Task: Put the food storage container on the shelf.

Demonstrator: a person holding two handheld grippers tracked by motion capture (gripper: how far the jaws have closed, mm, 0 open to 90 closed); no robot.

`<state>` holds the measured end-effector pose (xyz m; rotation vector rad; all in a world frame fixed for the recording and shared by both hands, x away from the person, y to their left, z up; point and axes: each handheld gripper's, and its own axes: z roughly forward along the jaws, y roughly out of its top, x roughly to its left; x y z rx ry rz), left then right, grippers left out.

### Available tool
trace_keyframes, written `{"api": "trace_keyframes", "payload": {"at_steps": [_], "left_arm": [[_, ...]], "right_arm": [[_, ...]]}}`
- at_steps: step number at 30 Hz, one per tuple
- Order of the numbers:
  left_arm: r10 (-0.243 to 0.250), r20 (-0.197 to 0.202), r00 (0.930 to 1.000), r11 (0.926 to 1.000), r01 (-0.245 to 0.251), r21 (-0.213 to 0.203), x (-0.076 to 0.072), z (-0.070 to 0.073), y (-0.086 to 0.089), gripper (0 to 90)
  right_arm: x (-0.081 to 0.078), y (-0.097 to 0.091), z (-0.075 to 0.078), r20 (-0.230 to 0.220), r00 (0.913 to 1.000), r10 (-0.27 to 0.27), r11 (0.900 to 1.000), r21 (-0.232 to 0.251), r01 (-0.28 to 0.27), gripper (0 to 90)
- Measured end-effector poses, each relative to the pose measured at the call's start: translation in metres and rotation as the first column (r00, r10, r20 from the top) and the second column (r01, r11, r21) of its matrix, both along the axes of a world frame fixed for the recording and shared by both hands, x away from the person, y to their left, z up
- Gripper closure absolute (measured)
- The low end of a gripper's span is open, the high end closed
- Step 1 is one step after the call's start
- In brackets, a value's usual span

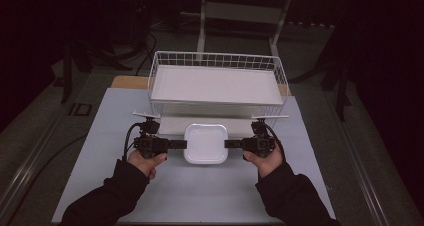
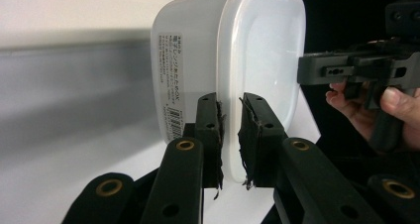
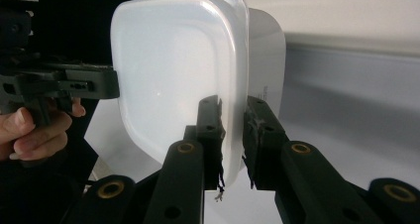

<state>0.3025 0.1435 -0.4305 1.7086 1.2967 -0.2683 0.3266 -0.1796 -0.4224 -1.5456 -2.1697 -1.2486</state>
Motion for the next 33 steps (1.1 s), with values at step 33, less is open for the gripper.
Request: {"api": "trace_keyframes", "payload": {"at_steps": [33], "left_arm": [[-0.018,0.217,0.9760,0.9994,0.024,-0.026,0.028,0.117,-0.017,79.5]], "right_arm": [[0.018,-0.017,0.115,0.225,0.9732,-0.049,0.9988,0.011,0.047,77.2]]}}
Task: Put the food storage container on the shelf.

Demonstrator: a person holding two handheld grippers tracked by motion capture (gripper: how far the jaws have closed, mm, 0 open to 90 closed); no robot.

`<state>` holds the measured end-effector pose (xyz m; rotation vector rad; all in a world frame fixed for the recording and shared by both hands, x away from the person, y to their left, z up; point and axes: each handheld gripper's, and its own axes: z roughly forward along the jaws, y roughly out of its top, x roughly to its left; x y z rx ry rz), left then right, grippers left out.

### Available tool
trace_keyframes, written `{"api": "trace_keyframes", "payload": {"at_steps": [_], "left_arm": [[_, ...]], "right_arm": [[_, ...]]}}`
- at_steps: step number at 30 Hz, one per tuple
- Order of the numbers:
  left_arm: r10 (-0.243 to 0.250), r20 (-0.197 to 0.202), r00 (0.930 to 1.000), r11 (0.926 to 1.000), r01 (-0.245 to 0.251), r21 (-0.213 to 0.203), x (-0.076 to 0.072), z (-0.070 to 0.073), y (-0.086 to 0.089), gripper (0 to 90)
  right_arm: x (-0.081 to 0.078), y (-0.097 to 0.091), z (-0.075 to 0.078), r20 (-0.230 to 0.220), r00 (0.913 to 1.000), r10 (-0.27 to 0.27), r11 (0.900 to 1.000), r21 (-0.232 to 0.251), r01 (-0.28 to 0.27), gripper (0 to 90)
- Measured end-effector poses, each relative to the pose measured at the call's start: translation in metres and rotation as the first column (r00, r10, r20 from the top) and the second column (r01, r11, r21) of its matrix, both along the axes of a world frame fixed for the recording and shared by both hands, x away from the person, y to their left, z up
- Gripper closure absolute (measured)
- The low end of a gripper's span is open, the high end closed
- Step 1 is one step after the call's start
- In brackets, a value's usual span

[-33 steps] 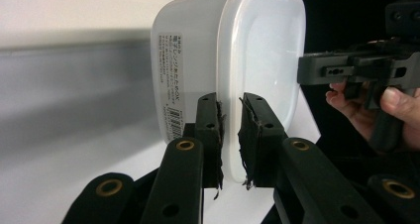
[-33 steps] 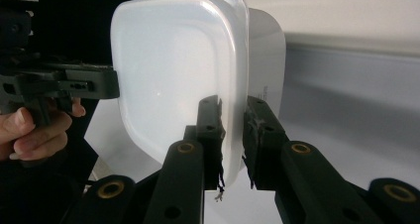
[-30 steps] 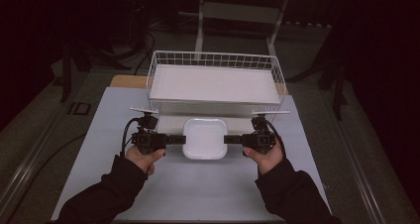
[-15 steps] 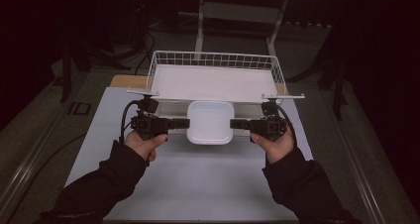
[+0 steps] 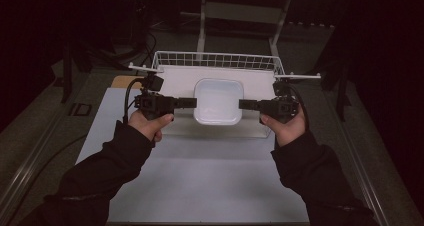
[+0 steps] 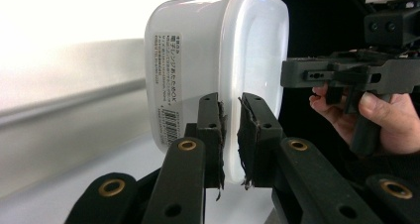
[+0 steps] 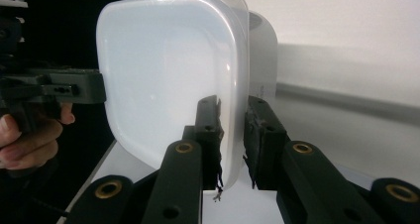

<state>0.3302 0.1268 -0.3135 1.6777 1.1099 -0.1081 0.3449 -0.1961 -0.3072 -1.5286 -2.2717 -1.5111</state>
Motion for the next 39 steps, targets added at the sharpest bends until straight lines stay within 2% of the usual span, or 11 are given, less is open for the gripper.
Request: {"api": "trace_keyframes", "payload": {"at_steps": [8,13,15,17,21,28,30,31,32,36,39], "left_arm": [[0.015,0.005,0.9999,0.9999,-0.015,0.006,0.021,0.014,-0.006,79.5],[0.032,0.006,0.9995,0.9992,-0.032,0.024,0.035,0.016,-0.011,79.2],[0.042,-0.005,0.9991,0.9988,-0.042,0.023,0.042,0.014,-0.011,79.1],[0.045,-0.006,0.9990,0.9986,-0.045,0.029,0.048,0.014,-0.011,79.1],[0.050,-0.024,0.9984,0.9987,-0.050,0.010,0.057,0.011,-0.009,79.1],[0.061,-0.042,0.9972,0.9979,-0.060,0.024,0.073,0.009,-0.009,78.9],[0.056,-0.054,0.9969,0.9983,-0.055,0.019,0.077,0.006,-0.009,78.7],[0.054,-0.060,0.9967,0.9985,-0.054,0.002,0.079,0.005,-0.007,78.7],[0.055,-0.059,0.9968,0.9985,-0.055,-0.003,0.080,0.004,-0.007,78.7],[0.059,-0.053,0.9968,0.9982,-0.059,-0.006,0.087,0.002,-0.006,78.3],[0.061,-0.056,0.9966,0.9979,-0.062,-0.020,0.091,0.001,-0.005,77.6]], "right_arm": [[0.016,-0.001,0.017,0.030,0.9989,-0.036,0.9992,-0.018,0.037,76.9],[0.029,0.000,0.023,0.034,0.9978,-0.056,0.9975,-0.040,0.058,76.7],[0.036,0.001,0.024,0.037,0.9971,-0.066,0.9961,-0.056,0.068,76.7],[0.042,0.003,0.024,0.029,0.9972,-0.070,0.9957,-0.060,0.071,76.7],[0.052,0.005,0.023,0.016,0.9973,-0.072,0.9951,-0.067,0.073,76.6],[0.068,0.008,0.025,-0.011,0.9964,-0.084,0.9928,-0.087,0.082,76.4],[0.072,0.009,0.023,-0.023,0.9963,-0.083,0.9924,-0.093,0.080,76.4],[0.074,0.008,0.022,-0.035,0.9960,-0.083,0.9929,-0.089,0.079,76.3],[0.076,0.007,0.021,-0.040,0.9957,-0.083,0.9938,-0.077,0.080,76.3],[0.081,0.010,0.023,-0.034,0.9952,-0.092,0.9923,-0.087,0.088,76.1],[0.086,0.011,0.024,-0.054,0.9942,-0.093,0.9921,-0.089,0.088,75.4]]}}
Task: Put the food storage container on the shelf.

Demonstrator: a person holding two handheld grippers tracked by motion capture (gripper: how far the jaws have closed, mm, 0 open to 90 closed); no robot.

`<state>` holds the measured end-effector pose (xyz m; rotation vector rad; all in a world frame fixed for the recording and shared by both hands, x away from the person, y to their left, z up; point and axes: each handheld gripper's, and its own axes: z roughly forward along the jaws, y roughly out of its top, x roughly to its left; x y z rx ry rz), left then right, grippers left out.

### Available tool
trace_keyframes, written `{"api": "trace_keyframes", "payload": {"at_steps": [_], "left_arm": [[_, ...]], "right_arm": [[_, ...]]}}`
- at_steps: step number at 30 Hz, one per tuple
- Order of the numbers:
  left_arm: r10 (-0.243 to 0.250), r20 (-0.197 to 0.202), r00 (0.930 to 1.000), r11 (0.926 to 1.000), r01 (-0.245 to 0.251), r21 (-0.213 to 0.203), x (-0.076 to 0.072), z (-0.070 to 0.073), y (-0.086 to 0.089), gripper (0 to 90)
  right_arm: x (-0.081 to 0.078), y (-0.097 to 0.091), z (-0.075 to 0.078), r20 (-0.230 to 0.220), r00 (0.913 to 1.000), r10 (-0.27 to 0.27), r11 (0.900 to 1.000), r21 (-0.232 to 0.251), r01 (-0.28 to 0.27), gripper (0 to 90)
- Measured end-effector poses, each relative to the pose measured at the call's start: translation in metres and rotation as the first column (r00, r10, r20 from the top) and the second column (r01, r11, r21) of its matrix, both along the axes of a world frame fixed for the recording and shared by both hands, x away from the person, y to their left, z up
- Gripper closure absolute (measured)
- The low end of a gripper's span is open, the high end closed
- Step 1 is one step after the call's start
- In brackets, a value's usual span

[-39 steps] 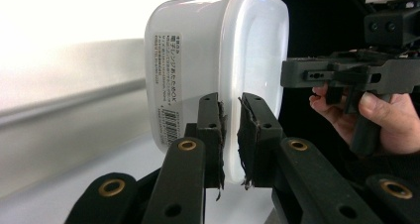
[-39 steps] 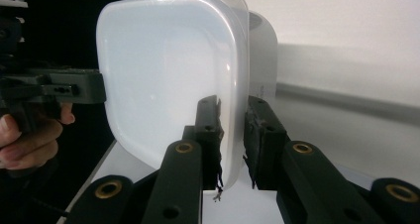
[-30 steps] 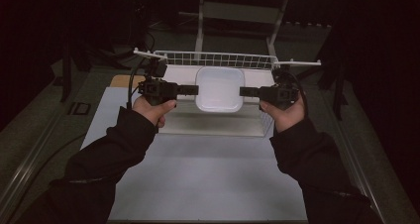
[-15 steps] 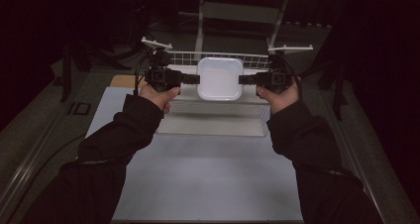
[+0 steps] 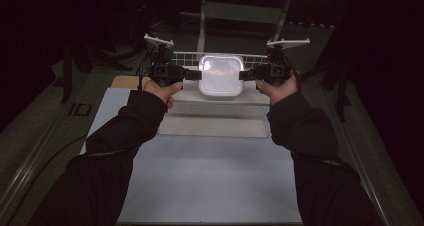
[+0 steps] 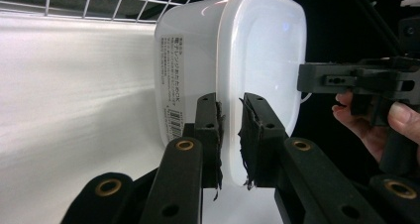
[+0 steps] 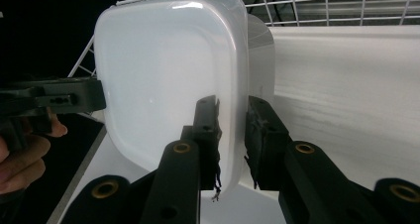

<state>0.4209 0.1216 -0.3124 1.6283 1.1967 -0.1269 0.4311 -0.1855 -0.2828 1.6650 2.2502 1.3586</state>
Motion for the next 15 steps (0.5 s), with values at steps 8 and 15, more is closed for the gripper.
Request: {"api": "trace_keyframes", "payload": {"at_steps": [8,15], "left_arm": [[0.007,0.008,0.9999,0.9997,-0.006,-0.025,0.012,-0.005,0.000,72.9],[0.021,-0.011,0.9997,0.9988,-0.022,-0.044,0.025,-0.011,0.001,67.9]], "right_arm": [[0.013,0.005,-0.001,-0.012,0.9998,-0.015,0.9998,-0.013,0.015,68.6],[0.028,0.010,-0.002,-0.022,0.9988,-0.043,0.9989,-0.019,0.043,65.4]]}}
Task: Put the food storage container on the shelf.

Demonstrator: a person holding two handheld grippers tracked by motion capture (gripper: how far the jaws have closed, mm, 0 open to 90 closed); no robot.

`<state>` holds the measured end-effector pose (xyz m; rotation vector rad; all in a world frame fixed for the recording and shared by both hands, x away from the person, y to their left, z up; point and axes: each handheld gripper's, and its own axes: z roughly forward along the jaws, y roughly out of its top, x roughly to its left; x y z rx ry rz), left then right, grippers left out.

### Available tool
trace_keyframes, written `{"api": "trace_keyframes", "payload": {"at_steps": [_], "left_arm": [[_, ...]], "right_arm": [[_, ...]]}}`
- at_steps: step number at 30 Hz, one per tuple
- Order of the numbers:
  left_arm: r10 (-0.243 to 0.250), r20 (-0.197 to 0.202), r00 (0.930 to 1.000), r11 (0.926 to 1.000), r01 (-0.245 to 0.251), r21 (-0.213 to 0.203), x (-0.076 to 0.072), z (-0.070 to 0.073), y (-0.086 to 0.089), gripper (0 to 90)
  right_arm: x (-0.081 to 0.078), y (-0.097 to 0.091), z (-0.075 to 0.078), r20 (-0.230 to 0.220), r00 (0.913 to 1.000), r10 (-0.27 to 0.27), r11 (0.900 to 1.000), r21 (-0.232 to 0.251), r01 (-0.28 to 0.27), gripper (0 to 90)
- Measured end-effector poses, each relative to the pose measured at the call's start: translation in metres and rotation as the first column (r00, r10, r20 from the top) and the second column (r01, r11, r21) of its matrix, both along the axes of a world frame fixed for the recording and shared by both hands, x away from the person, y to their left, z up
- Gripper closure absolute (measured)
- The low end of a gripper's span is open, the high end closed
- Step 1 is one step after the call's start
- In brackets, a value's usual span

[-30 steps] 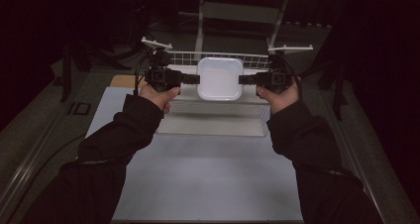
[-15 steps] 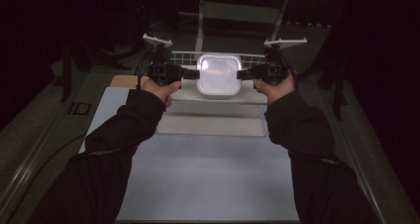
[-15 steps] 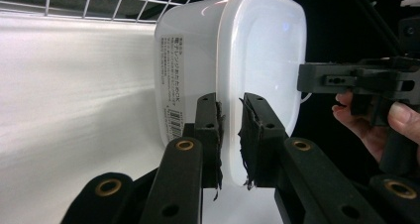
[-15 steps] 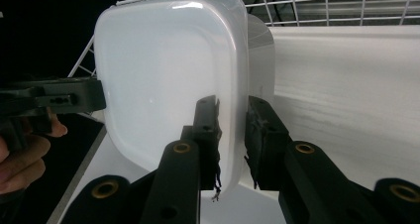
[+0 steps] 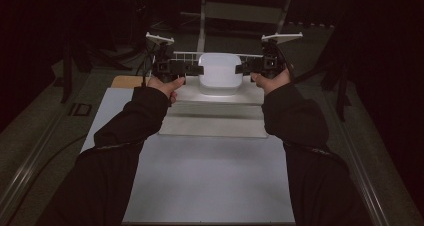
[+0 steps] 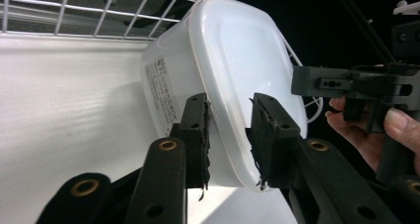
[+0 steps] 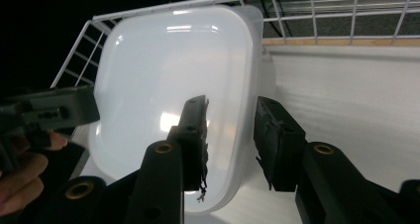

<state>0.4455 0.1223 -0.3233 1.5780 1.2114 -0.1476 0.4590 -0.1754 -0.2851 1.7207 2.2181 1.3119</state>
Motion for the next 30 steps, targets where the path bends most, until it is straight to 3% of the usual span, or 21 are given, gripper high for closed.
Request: {"api": "trace_keyframes", "payload": {"at_steps": [9,15,20,24,26,30], "left_arm": [[0.027,0.017,0.9995,0.9996,-0.027,-0.010,0.010,-0.006,0.000,64.0],[0.023,0.037,0.9991,0.9997,-0.023,0.001,0.012,-0.006,-0.001,61.8],[0.036,0.059,0.9976,0.9993,-0.036,-0.008,0.010,-0.001,0.001,55.8],[0.053,0.095,0.9941,0.9985,-0.054,0.008,0.005,0.003,0.005,53.4],[0.050,0.110,0.9927,0.9987,-0.048,-0.014,0.001,0.005,0.007,53.2],[0.027,0.138,0.9900,0.9995,-0.025,-0.017,-0.009,0.010,0.011,47.6]], "right_arm": [[0.011,0.004,-0.004,-0.005,0.9990,-0.044,0.9990,-0.011,0.043,64.0],[0.016,0.004,-0.006,-0.014,0.9982,-0.059,0.9981,0.018,0.059,61.8],[0.014,0.005,-0.003,0.013,0.9989,-0.045,0.9983,0.038,0.045,51.5],[0.009,0.005,0.002,0.063,0.9979,-0.015,0.9999,0.001,0.015,44.6],[0.006,0.003,0.005,0.088,0.9961,-0.013,0.9999,-0.009,0.014,42.1],[-0.002,-0.002,0.010,0.105,0.9944,0.014,0.9998,0.011,-0.015,32.4]]}}
